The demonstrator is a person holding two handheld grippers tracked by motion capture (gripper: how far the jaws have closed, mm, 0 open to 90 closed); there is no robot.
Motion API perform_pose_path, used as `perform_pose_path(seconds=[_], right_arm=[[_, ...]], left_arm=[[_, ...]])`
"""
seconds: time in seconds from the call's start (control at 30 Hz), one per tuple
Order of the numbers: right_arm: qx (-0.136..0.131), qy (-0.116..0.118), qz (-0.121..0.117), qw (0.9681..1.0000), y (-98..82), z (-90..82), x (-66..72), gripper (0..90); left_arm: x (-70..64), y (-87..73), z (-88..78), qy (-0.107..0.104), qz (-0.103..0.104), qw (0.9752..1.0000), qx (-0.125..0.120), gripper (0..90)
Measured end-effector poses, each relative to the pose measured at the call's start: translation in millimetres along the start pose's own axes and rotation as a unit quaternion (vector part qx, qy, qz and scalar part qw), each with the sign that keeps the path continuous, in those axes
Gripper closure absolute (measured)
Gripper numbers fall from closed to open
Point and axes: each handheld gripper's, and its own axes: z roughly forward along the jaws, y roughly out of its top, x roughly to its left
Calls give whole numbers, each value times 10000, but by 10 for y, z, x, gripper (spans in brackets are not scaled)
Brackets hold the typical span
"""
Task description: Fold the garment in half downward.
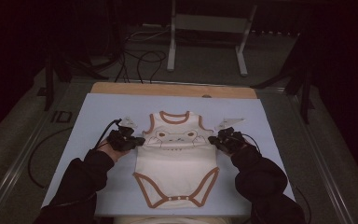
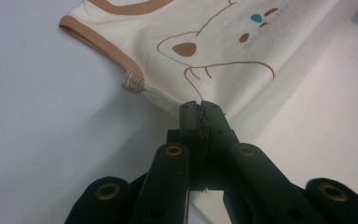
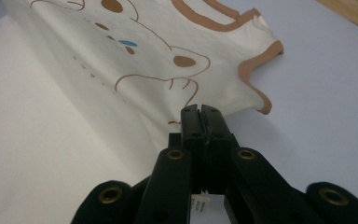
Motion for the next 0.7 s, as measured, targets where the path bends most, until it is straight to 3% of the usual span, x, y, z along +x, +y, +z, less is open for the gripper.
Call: perform_pose_path(seconds=[0.47,0.7], right_arm=[[-17,111,-259,9996,-148,-236,297,900],[32,118,-336,9994,-234,-293,393,900]], left_arm=[[-217,-178,-157,-86,245,9996,101,897],[-296,-268,-211,-158,227,9996,76,897]])
